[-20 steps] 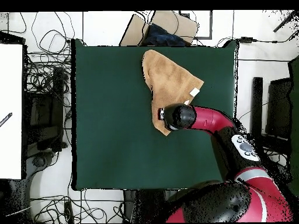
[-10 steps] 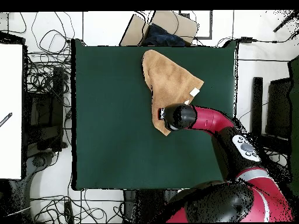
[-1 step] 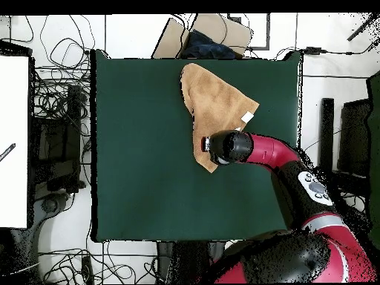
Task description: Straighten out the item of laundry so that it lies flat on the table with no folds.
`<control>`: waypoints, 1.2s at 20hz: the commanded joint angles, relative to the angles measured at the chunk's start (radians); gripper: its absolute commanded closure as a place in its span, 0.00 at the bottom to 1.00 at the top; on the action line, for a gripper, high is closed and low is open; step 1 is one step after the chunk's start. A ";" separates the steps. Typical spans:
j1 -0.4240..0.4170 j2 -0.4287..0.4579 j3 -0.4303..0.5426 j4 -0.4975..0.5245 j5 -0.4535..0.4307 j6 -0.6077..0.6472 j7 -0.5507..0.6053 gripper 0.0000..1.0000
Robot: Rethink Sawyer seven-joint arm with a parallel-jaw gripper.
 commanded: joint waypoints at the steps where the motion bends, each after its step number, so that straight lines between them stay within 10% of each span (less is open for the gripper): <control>1: -0.021 0.229 0.058 -0.040 -0.051 -0.063 -0.085 0.00; 2: -0.024 0.231 0.062 -0.041 -0.054 -0.062 -0.088 0.00; 3: -0.027 0.232 0.068 -0.044 -0.057 -0.051 -0.091 1.00; 14: -0.030 0.224 0.069 -0.032 -0.078 -0.084 -0.066 1.00; 24: -0.005 0.040 -0.010 0.145 -0.074 -0.149 0.097 1.00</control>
